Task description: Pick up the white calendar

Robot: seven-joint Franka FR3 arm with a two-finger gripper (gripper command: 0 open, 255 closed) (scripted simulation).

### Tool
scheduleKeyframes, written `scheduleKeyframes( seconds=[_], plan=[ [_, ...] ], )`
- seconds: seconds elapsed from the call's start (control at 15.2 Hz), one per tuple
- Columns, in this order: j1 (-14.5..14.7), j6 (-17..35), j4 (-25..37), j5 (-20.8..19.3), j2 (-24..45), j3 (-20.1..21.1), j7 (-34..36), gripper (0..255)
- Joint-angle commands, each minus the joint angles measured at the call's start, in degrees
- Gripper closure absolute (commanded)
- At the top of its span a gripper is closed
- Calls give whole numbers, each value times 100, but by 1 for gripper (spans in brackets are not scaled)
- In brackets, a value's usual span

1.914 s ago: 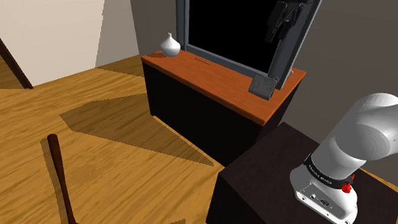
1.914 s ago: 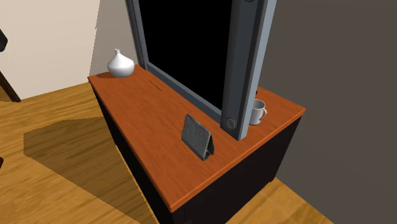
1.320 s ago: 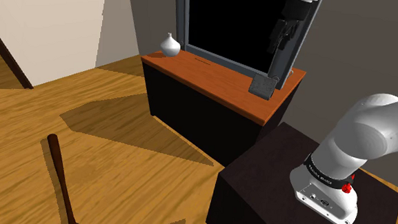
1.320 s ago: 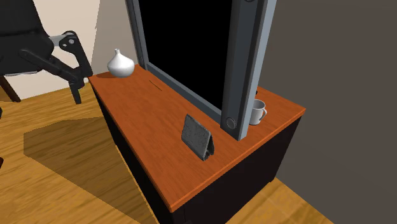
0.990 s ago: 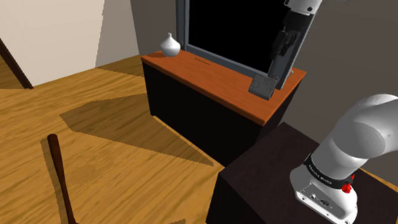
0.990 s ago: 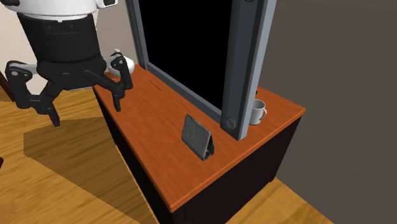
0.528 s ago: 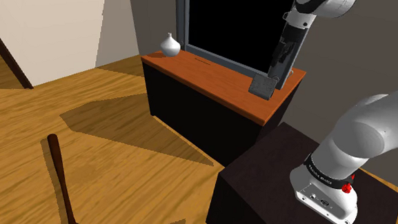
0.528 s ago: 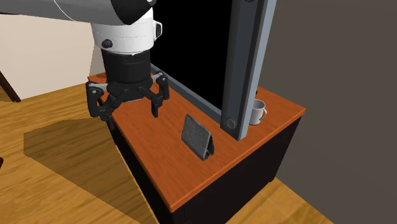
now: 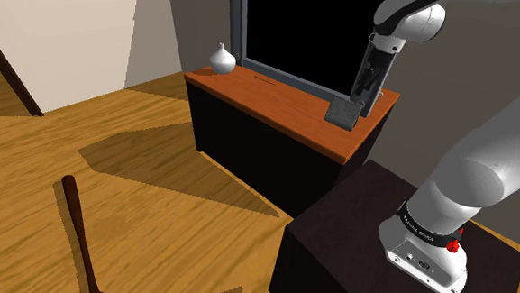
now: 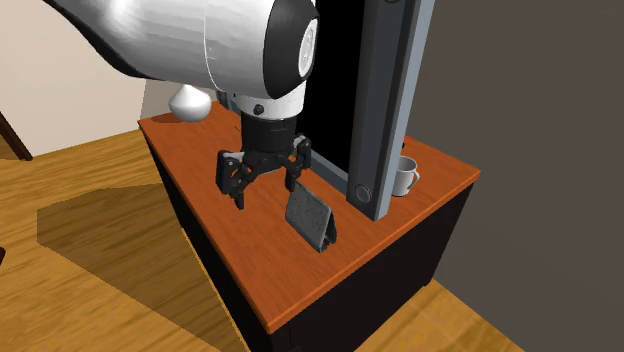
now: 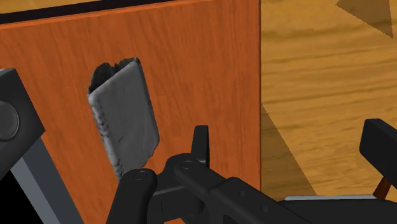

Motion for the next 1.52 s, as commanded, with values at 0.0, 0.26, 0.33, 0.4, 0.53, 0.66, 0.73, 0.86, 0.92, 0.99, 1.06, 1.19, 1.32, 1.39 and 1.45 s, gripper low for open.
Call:
scheduleKeyframes(
  seconds=[0.0,0.26,0.33,0.4,0.53,0.66,0.73,0.86,0.92,0.99,1.06,1.19,1.32,1.39,1.45],
  plan=[
    [22,177,205,299,480,-229,-458,0],
    [-61,372,733,1119,1520,-477,-1400,0],
    [-125,391,887,1342,1789,-492,-1634,0],
    [-213,399,1049,1559,2055,-482,-1858,0],
    [-430,388,1397,1962,2576,-419,-2266,0],
    [-694,354,1773,2304,3073,-305,-2608,0],
    [-834,330,1972,2451,3314,-238,-2755,0],
    [-1115,270,2390,2706,3783,-105,-3006,0],
    [-1162,261,2456,2736,3851,-79,-3037,0],
    [-1184,311,2449,2780,3903,-49,-3069,0],
    [-1204,359,2443,2825,3956,-21,-3103,0],
    [-1246,455,2436,2915,4064,38,-3170,0],
    [-1289,548,2434,3005,4173,98,-3237,0],
    [-1324,621,2436,3076,4261,146,-3289,0],
    [-1324,621,2435,3076,4261,147,-3289,0]
  ],
)
